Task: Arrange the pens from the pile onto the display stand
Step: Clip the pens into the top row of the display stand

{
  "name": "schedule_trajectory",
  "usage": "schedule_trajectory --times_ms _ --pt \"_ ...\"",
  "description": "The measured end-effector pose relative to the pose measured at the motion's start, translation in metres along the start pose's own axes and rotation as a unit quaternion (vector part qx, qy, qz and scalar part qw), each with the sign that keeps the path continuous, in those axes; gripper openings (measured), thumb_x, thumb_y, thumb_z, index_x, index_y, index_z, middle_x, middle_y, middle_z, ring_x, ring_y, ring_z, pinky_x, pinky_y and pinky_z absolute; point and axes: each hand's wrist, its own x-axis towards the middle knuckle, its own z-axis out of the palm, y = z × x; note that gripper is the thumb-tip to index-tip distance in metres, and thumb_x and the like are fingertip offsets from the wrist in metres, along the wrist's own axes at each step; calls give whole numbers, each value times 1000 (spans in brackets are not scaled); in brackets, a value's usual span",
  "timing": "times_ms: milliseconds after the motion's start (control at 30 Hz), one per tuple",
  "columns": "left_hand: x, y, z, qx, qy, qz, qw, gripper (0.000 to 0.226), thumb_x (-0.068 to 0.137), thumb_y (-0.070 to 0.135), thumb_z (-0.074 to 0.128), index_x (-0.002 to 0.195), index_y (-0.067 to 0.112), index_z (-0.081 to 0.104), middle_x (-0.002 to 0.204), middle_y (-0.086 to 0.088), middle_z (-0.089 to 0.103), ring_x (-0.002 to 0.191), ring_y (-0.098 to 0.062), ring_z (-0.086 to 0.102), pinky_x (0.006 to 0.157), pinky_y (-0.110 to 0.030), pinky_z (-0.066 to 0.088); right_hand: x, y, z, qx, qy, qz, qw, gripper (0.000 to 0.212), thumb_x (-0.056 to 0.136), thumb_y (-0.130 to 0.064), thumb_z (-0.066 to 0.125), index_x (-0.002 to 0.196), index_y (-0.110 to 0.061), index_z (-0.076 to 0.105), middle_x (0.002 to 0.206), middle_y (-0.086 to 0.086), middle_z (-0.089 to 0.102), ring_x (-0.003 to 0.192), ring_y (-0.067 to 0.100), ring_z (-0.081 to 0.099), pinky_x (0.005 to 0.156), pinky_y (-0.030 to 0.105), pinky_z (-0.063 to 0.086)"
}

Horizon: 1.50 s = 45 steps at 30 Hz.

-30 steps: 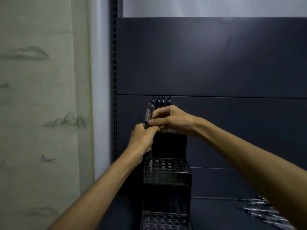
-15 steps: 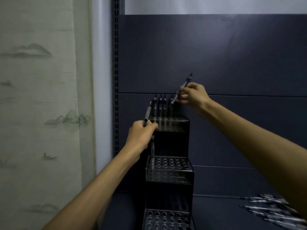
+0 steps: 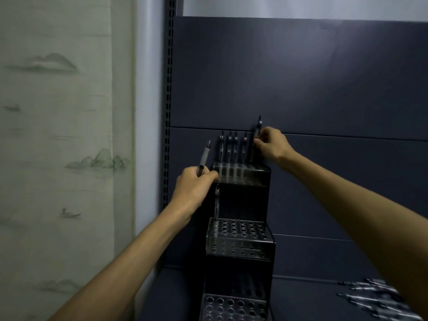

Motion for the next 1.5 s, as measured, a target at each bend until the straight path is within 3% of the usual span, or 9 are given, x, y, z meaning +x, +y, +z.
schedule_trajectory --times_ms 367,867,933,1000,1067,1133,1233,1333,1500 --pt "-2 -1 6 2 -14 6 1000 42 89 20 62 60 22 33 49 8 28 45 -10 27 43 -21 26 -17 4 10 -113 -56 -2 992 17 92 -13 65 89 3 69 86 14 67 83 23 61 68 30 44" --pt "-10 4 9 19 -14 -15 1000 42 90 18 63 59 21 36 48 8 32 44 -9 30 46 -17 32 -20 7 11 -90 -68 33 993 23 96 -21 65 77 -8 69 79 7 66 84 23 66 70 30 48" --pt "-11 6 9 31 -7 -14 999 41 90 18 63 59 20 36 48 7 33 44 -9 31 44 -16 32 -24 4 9 -87 15 9 996 8 92 -17 67 91 -9 70 90 5 65 92 22 64 75 29 47" --pt "-12 8 10 48 6 -11 999 43 89 18 65 57 20 36 46 9 35 43 -6 34 43 -15 32 -35 -6 5 -77 142 -58 985 17 87 -14 64 104 -11 64 100 0 57 97 17 53 79 27 40" --pt "-13 10 13 69 18 -12 997 43 87 19 66 55 21 38 45 12 37 42 -4 37 47 -19 34 -51 -26 1 -62 193 -180 963 21 86 -13 63 106 -13 60 102 -4 50 96 13 45 79 24 37" --pt "-13 11 17 91 24 -16 995 41 86 21 67 55 21 40 49 9 40 47 -9 40 53 -25 34 -69 -49 -2 -79 168 -314 931 18 83 -13 62 101 -11 63 100 -1 53 93 15 45 76 24 36" --pt "-13 15 21 154 27 -8 988 32 88 30 62 60 21 50 63 3 58 61 -19 56 52 -28 32 -91 -72 -1 -146 26 -459 876 17 79 -11 62 92 -11 71 93 3 62 88 22 51 74 32 43" --pt "-13 17 21 209 33 -6 977 17 87 23 59 71 17 57 74 -6 63 69 -27 62 50 -29 37 -97 -79 1 -198 -87 -469 856 15 81 -15 65 90 -16 77 89 -1 69 85 21 58 78 37 48" --pt "-14 18 15 218 22 1 976 13 77 15 67 68 7 63 62 -3 60 54 -18 53 42 -24 31 -95 -83 2 -232 -143 -476 836 13 83 -10 69 95 -11 75 89 2 71 85 23 63 80 36 50"
